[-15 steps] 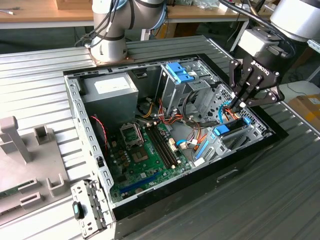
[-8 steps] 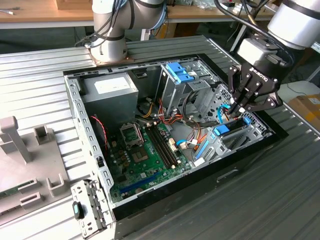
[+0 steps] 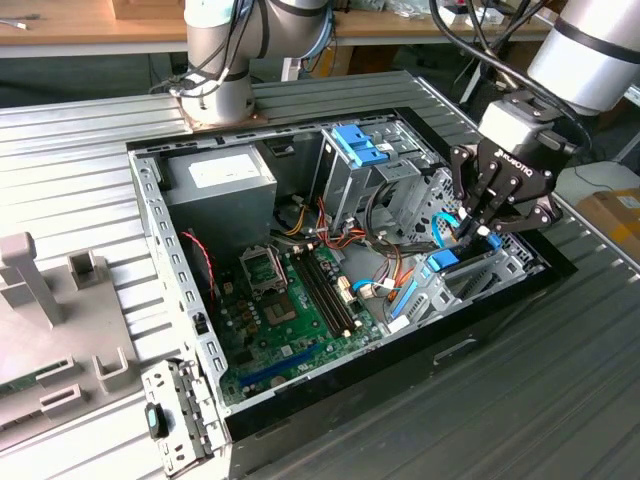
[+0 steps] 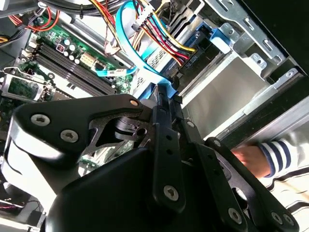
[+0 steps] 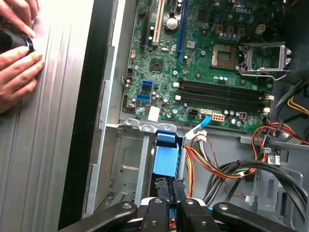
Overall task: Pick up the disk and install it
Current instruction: 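Insert the second disk wire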
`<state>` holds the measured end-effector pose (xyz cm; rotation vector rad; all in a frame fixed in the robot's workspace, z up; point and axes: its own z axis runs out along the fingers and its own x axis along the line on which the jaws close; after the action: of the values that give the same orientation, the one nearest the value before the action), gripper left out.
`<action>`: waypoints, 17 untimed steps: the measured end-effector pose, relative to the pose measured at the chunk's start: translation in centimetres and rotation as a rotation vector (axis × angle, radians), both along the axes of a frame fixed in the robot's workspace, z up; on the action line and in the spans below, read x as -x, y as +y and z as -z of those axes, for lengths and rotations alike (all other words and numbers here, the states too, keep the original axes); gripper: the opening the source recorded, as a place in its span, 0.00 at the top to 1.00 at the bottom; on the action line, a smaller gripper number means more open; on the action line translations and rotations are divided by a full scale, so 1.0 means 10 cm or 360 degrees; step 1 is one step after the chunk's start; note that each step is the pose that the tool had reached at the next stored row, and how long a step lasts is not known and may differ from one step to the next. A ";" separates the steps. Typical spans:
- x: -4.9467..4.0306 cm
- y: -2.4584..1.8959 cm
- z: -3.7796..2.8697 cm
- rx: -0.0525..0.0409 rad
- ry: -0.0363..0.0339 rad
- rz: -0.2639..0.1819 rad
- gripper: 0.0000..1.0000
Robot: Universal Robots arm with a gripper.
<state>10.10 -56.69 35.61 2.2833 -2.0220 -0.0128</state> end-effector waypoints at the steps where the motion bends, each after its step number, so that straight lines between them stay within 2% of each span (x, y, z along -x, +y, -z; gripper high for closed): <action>1: 0.000 0.000 0.004 0.0000 0.0000 0.0000 0.84; 5: -0.011 -0.004 0.025 0.0000 0.0001 0.0050 0.84; 8: -0.017 -0.006 0.094 0.0000 0.0002 0.0050 0.84; 10: -0.026 -0.006 0.103 0.0000 0.0002 0.0050 0.84; 17: -0.033 -0.012 0.059 0.0000 0.0002 0.0050 0.84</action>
<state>10.43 -56.81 35.02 2.2509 -2.0569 -0.0163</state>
